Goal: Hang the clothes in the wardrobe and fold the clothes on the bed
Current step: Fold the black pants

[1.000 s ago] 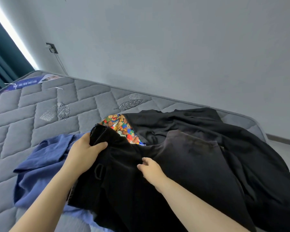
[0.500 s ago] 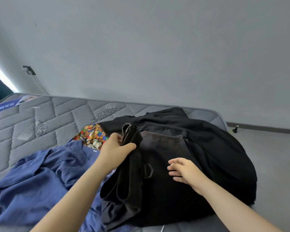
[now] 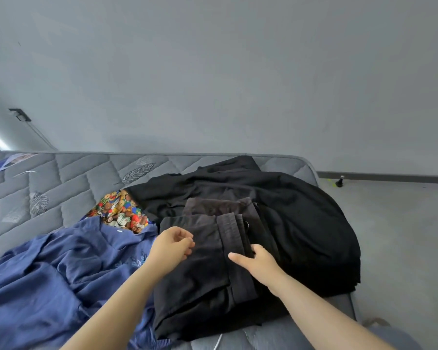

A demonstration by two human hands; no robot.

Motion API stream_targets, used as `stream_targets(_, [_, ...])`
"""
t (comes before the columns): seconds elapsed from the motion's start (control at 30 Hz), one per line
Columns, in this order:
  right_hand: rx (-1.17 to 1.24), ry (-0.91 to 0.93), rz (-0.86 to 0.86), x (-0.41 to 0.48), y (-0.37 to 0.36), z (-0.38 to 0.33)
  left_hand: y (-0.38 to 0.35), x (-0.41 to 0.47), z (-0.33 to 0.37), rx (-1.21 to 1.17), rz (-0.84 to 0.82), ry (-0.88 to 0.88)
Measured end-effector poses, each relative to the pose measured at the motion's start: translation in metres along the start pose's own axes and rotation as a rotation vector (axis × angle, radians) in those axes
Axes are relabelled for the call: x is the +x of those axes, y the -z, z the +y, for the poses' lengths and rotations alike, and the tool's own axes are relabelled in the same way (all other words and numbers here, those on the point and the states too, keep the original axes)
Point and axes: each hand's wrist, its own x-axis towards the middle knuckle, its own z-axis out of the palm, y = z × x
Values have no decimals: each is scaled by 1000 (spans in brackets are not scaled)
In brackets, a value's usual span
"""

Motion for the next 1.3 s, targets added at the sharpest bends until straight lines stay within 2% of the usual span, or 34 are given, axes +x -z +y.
stream_targets(0.1, [-19,131,10,1,2,-8,6,1,-13,99,71,-25])
stream_targets(0.2, [-64,227,139,0,29,-15,8,4,-24,227,140,-75])
stream_targets(0.3, [-235,117,152,4,52,-2,3,8,-34,293,175,-65])
stream_targets(0.4, [-370,51,190,8,42,12,-4,14,-48,429,158,82])
stream_targets(0.5, [-392,-8,203,14,31,15,-3,19,-59,332,141,255])
stream_targets(0.57, [-321,-44,215,21,35,12,-1,19,-63,254,163,263])
stream_targets(0.67, [-141,-13,168,30,43,6,-1,18,-63,197,194,171])
stream_targets(0.77, [-40,1,72,32,42,1,-3,14,-61,177,224,97])
stream_targets(0.83, [3,41,68,30,40,2,-5,10,-60,185,251,27])
stream_targets(0.97, [-11,196,162,12,39,4,-8,0,-53,147,254,-95])
stream_targets(1.1, [-26,291,237,-17,50,-5,-8,-16,-27,-8,149,-120])
stream_targets(1.3, [-18,444,417,-83,97,-20,-23,-43,26,-181,41,-310])
